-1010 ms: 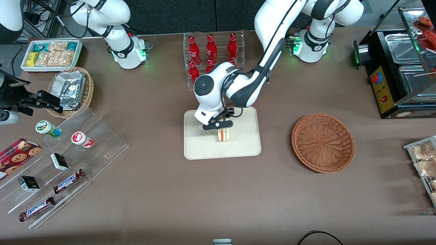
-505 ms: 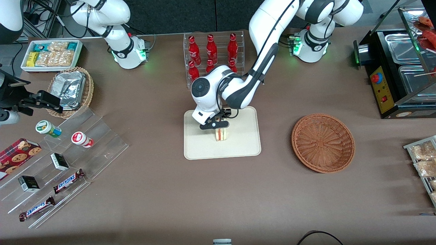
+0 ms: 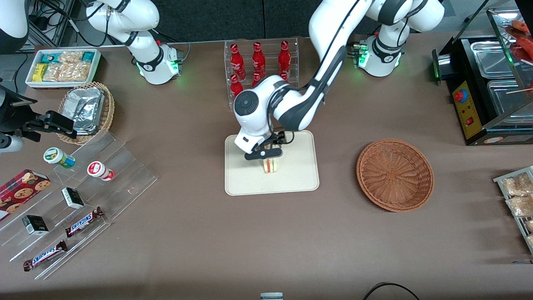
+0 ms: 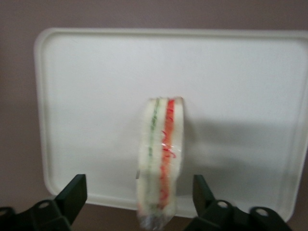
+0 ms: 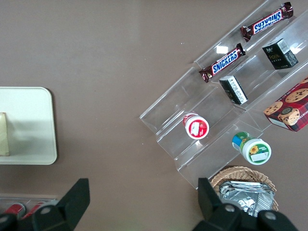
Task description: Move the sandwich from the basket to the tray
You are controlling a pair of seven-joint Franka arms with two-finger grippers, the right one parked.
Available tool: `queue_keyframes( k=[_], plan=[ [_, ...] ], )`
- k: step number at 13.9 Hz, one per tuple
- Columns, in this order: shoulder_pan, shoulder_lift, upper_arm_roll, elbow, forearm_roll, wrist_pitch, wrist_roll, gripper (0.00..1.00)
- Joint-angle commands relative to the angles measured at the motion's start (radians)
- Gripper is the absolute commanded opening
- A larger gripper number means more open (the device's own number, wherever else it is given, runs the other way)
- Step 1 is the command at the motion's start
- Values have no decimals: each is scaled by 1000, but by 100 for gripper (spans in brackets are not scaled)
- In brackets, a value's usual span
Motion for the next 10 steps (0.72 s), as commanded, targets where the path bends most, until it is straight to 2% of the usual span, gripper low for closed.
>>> queue_keyframes(
  k=[1, 5, 10],
  plan=[
    [80, -186, 4, -31, -28, -147, 10, 100],
    [190, -359, 4, -38, -17, -357, 30, 100],
    [382, -517, 6, -77, -13, -532, 323, 100]
  ],
)
